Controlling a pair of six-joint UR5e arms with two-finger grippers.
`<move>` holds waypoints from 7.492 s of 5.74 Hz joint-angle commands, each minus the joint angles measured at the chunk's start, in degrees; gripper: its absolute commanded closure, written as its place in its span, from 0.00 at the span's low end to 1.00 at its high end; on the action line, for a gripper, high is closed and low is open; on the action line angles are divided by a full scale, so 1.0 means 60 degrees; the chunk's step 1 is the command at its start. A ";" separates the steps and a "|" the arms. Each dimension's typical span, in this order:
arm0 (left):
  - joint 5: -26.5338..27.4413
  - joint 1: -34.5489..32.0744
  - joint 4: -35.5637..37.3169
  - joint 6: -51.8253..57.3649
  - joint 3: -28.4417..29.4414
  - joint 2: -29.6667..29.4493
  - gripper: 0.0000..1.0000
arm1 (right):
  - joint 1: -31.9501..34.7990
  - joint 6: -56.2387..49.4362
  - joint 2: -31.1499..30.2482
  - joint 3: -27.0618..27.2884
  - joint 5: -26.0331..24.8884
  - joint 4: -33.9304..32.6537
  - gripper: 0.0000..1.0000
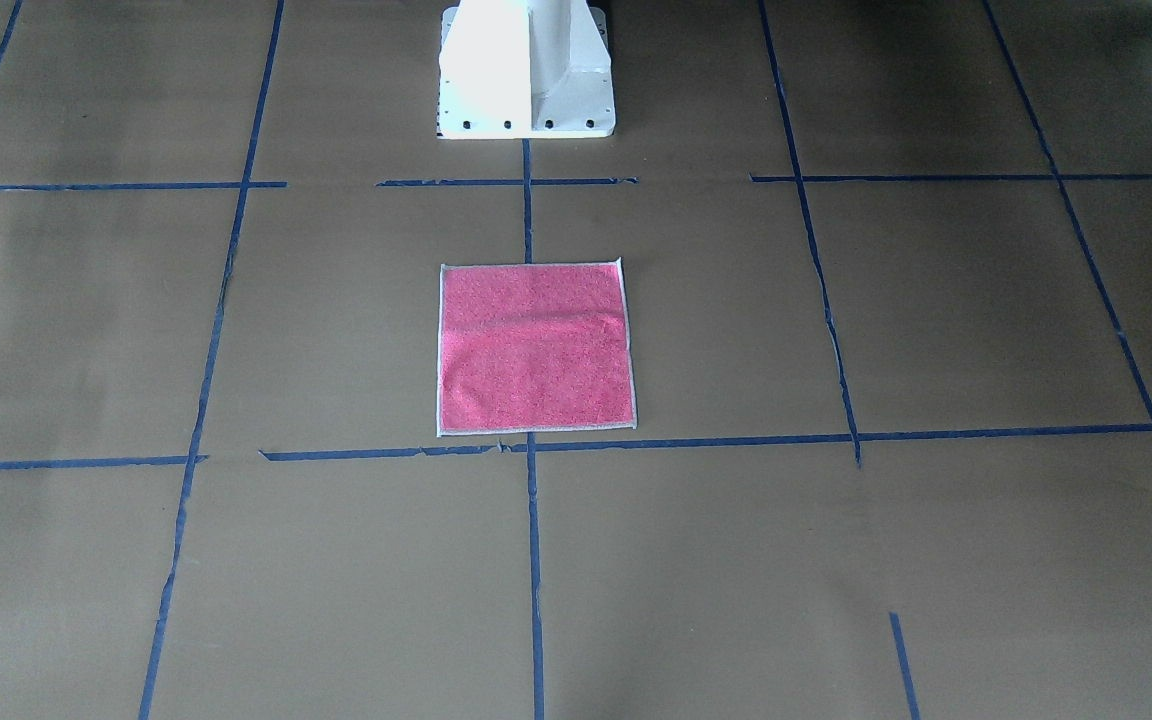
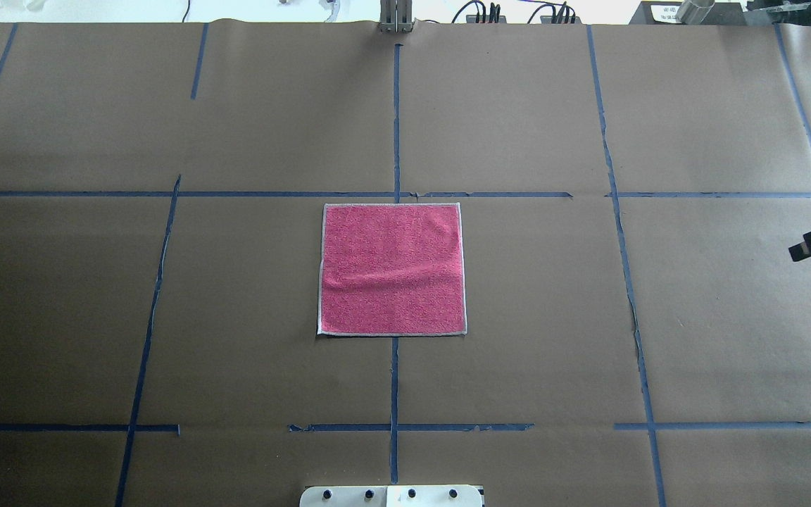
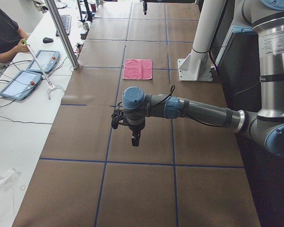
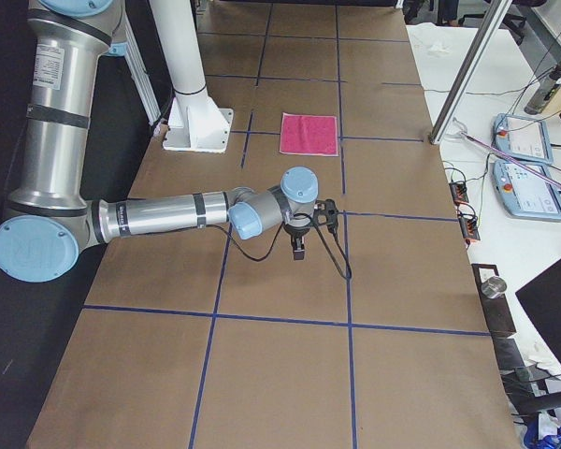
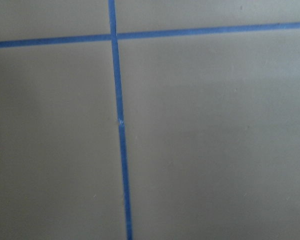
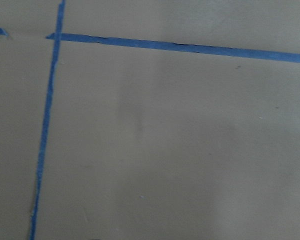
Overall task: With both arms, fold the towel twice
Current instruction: 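Move both grippers in toward the towel's two nearer corners, then lower both grippers onto the towel's nearer corners and close them, then pinch the nearer towel edge with both grippers and lift it slightly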
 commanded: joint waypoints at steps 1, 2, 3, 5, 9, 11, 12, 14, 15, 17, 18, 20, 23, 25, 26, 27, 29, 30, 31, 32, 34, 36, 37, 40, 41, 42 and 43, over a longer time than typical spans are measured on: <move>-0.0116 0.1858 -0.0555 -0.3698 -0.0709 -0.0772 0.00 | -0.1343 0.2469 0.0508 0.0881 -0.0589 0.0137 0.00; -0.0057 0.2781 -0.0542 -0.5228 -0.0756 -0.1648 0.00 | -0.2061 0.4094 0.1207 0.1002 -0.0725 0.0137 0.00; 0.0016 0.3645 -0.0585 -0.7230 -0.0742 -0.2513 0.00 | -0.3141 0.5851 0.2026 0.1017 -0.1712 0.0122 0.00; 0.2199 0.5911 -0.1210 -1.0806 -0.0713 -0.3513 0.00 | -0.4551 0.7778 0.3070 0.0988 -0.2989 0.0021 0.01; 0.4478 0.8130 -0.1801 -1.4623 -0.0479 -0.4700 0.00 | -0.7149 1.0945 0.5809 -0.0367 -0.5718 -0.2046 0.05; 0.4543 0.8282 -0.1787 -1.4662 -0.0464 -0.4748 0.00 | -0.7370 1.1418 0.6367 -0.1306 -0.6057 -0.2016 0.08; 0.4557 0.8297 -0.1787 -1.4662 -0.0478 -0.4748 0.00 | -0.7371 1.1449 0.6429 -0.1384 -0.6058 -0.2016 0.12; 0.4557 0.8298 -0.1787 -1.4662 -0.0493 -0.4763 0.00 | -0.7356 1.1435 0.6444 -0.1633 -0.5957 -0.2133 0.16; 0.4557 0.8298 -0.1787 -1.4677 -0.0507 -0.4763 0.00 | -0.7370 1.1522 0.6444 -0.1634 -0.5956 -0.2134 0.19; 0.4557 0.8283 -0.1787 -1.4677 -0.0522 -0.4763 0.00 | -0.7400 1.1537 0.6444 -0.1649 -0.5956 -0.2134 0.42; 0.4543 0.8283 -0.1787 -1.4677 -0.0537 -0.4763 0.00 | -0.7414 1.1537 0.6429 -0.1634 -0.5956 -0.2134 0.67; 0.4543 0.8283 -0.1787 -1.4677 -0.0551 -0.4763 0.00 | -0.7415 1.1523 0.6429 -0.1576 -0.5941 -0.2134 0.96; 0.5620 0.9404 -0.1787 -1.5551 -0.0188 -0.5082 0.00 | -0.7356 1.1523 0.6239 -0.1121 -0.5575 -0.2148 0.97; 0.5846 0.9747 -0.1801 -1.5848 0.1141 -0.5873 0.00 | -0.7341 1.1523 0.6224 -0.1121 -0.5575 -0.2148 0.97; 0.5875 0.9922 -0.1801 -1.5834 0.1684 -0.6311 0.02 | -0.7327 1.1523 0.6224 -0.1136 -0.5575 -0.2148 0.97; 0.5876 0.9924 -0.1932 -1.5834 0.1965 -0.6489 0.04 | -0.7312 1.1508 0.6195 -0.1136 -0.5575 -0.2148 0.97; 0.5876 1.0011 -0.2123 -1.5834 0.2128 -0.6506 0.21 | -0.7312 1.1508 0.6195 -0.1136 -0.5575 -0.2148 0.97; 0.5876 1.0026 -0.2109 -1.5790 0.2173 -0.6535 0.29 | -0.7312 1.1508 0.6209 -0.1121 -0.5575 -0.2148 0.96; 0.5876 1.0026 -0.2123 -1.5790 0.2188 -0.6550 0.38 | -0.7312 1.1508 0.6195 -0.1121 -0.5575 -0.2148 0.96; 0.5876 1.0041 -0.2138 -1.5776 0.2188 -0.6564 0.38 | -0.7297 1.1508 0.6195 -0.1121 -0.5575 -0.2148 0.96; 0.5876 1.0041 -0.2153 -1.5746 0.2290 -0.6622 0.38 | -0.7297 1.1508 0.6180 -0.1121 -0.5575 -0.2148 0.96; 0.5876 1.0026 -0.2138 -1.5731 0.2422 -0.6769 0.47 | -0.7297 1.1508 0.6180 -0.1121 -0.5575 -0.2148 0.96; 0.5876 1.0026 -0.2138 -1.5731 0.2422 -0.6755 0.65 | -0.7297 1.1508 0.6180 -0.1121 -0.5575 -0.2148 0.96; 0.5876 1.0026 -0.2124 -1.5717 0.2393 -0.6856 1.00 | -0.7297 1.1508 0.6195 -0.1107 -0.5575 -0.2148 0.96; 0.5847 1.0026 -0.2065 -1.5804 0.2219 -0.6915 1.00 | -0.7283 1.1508 0.6195 -0.1063 -0.5560 -0.2148 0.96; 0.5846 1.0026 -0.2007 -1.5892 0.1797 -0.6887 1.00 | -0.7254 1.1508 0.6079 -0.0816 -0.5560 -0.2148 0.96; 0.5875 1.0026 -0.1977 -1.6574 0.1212 -0.6727 1.00 | -0.7282 1.1523 0.5497 -0.0103 -0.5546 -0.2148 0.96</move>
